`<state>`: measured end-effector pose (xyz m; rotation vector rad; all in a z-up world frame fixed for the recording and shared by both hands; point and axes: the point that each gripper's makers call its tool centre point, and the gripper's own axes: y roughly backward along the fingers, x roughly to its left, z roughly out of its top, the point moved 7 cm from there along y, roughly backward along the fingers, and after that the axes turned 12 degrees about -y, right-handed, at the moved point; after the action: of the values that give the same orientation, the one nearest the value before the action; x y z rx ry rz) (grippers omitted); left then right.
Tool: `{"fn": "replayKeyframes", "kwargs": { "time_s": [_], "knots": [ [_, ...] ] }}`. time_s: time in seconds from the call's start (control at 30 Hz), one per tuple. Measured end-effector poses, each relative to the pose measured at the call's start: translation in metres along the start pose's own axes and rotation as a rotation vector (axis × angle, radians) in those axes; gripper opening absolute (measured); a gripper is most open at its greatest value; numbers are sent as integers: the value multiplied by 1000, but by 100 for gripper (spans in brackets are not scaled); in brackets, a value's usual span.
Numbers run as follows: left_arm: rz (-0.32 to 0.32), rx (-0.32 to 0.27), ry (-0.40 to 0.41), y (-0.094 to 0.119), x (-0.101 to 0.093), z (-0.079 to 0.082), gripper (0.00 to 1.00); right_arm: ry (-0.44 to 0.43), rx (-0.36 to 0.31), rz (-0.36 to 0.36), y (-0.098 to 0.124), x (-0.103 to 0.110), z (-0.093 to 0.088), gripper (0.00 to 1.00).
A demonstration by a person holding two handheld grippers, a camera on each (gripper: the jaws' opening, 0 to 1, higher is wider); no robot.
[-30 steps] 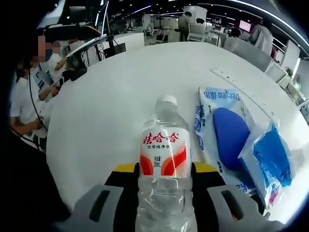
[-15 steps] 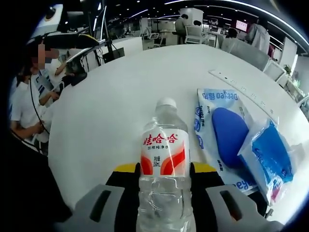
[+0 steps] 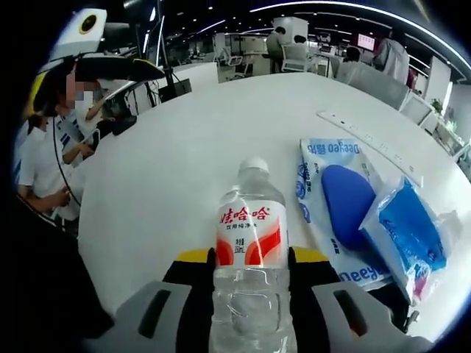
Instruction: Arrange the tabletop items into an orderly group along one side of the table until the central work area is clear of visible clutter.
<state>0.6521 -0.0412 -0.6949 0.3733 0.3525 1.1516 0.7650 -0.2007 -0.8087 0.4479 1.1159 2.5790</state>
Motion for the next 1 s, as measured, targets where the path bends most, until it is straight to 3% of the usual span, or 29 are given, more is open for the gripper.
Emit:
{"fn": "replayKeyframes", "kwargs": {
  "time_s": [0.4, 1.0],
  "knots": [
    [-14, -2, 0, -8, -7, 4, 89, -35, -55, 9, 10, 1, 6, 31],
    [-43, -19, 27, -36, 0, 7, 85, -79, -181, 34, 40, 17, 25, 31]
  ]
}}
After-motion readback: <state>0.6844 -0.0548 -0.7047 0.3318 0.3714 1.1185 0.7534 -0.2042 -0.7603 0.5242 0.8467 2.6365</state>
